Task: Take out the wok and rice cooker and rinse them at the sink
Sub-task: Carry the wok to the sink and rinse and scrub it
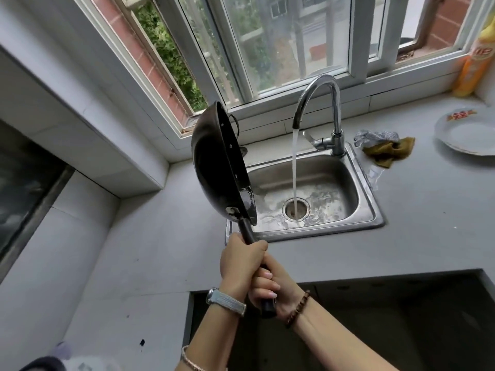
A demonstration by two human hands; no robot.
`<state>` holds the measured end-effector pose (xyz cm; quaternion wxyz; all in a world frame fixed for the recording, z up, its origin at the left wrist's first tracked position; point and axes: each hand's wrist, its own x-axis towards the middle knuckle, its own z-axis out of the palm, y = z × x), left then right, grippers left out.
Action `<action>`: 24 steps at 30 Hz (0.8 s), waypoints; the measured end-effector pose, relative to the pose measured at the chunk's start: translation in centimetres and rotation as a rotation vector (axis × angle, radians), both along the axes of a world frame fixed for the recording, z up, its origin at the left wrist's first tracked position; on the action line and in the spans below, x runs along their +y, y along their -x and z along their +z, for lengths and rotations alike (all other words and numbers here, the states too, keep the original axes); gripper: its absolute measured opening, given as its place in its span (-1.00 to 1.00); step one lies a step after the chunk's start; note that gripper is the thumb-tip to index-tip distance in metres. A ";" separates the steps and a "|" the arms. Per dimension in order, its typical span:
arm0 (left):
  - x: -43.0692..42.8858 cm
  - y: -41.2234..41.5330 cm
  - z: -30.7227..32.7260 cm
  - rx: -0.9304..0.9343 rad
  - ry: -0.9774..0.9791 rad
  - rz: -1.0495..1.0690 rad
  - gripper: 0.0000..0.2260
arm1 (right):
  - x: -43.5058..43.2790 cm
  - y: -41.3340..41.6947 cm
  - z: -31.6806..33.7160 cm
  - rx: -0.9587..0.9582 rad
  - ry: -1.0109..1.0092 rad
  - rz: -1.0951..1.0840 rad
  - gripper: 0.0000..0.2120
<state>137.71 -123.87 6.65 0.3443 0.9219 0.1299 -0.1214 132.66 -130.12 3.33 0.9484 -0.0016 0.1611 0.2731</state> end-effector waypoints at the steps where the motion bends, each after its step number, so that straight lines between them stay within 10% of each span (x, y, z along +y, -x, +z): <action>1: 0.0 -0.1 0.2 -0.008 -0.009 0.001 -0.83 | 0.1 -0.1 0.1 -0.030 -0.049 -0.008 -0.56; 6: 0.0 -0.4 0.8 -0.028 -0.022 0.003 -0.82 | 0.0 -0.4 1.2 -0.145 -0.139 -0.019 -0.49; 24: -4.6 -0.9 -7.4 0.096 0.121 -0.240 -0.71 | -7.1 0.7 -4.1 -0.154 0.787 0.133 -0.65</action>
